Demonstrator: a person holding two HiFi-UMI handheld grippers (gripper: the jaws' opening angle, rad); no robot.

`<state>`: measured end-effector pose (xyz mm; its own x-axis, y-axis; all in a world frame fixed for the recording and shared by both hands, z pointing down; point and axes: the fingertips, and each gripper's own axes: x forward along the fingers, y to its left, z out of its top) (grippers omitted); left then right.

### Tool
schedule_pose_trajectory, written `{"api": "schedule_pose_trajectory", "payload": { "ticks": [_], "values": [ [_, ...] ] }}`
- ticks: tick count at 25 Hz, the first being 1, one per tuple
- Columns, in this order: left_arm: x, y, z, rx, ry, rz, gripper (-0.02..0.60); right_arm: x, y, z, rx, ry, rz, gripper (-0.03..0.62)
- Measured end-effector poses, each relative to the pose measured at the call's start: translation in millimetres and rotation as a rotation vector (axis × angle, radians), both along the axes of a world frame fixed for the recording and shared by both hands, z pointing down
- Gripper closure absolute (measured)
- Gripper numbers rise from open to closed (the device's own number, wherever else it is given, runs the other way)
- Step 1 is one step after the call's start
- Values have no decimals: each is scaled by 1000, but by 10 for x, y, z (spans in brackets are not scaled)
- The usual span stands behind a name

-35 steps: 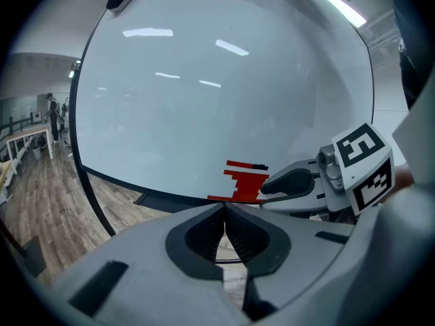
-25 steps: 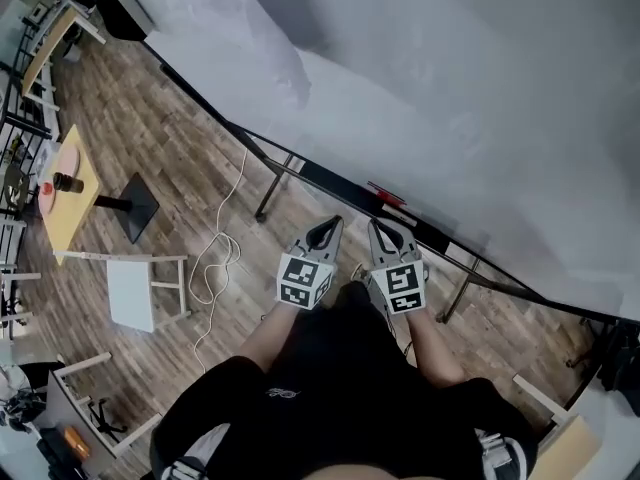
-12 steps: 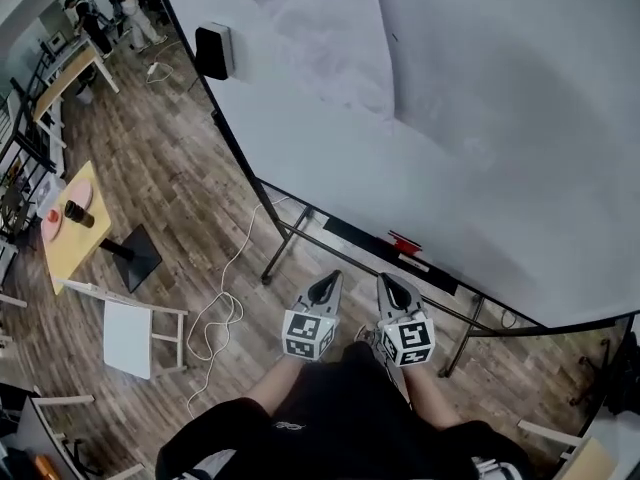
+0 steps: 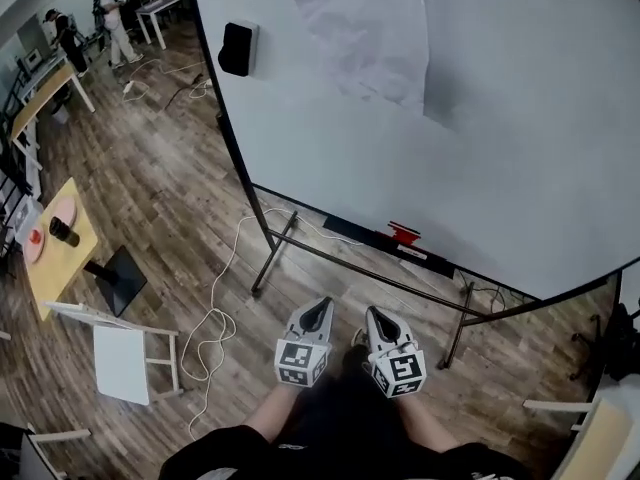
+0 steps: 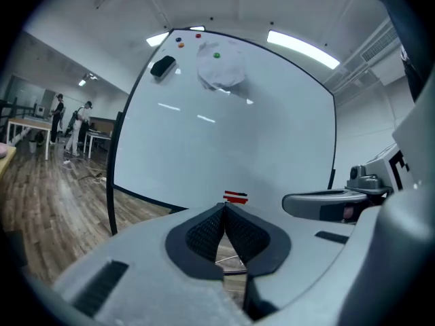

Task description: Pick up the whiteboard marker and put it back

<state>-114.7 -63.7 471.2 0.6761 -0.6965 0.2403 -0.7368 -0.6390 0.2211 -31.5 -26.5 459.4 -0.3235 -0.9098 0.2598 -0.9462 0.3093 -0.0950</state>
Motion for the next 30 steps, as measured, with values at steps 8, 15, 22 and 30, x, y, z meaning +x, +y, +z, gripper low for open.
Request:
{"api": "schedule_pose_trajectory", "payload": {
  "ticks": [8,15,22,30],
  "values": [
    [269,243,-58,20,35,103,574,285,297,-58,-7,40,104,591],
    [656,418,-330,167,-41,187,574,647,378,-379,115,55,133,591],
    [1222,682,-560,139,20,179,574,1270,697,-620,156,70,185,591],
    [1636,1030,-747,165,60,128,574,1672,994,-879,232,66,189,591]
  ]
}}
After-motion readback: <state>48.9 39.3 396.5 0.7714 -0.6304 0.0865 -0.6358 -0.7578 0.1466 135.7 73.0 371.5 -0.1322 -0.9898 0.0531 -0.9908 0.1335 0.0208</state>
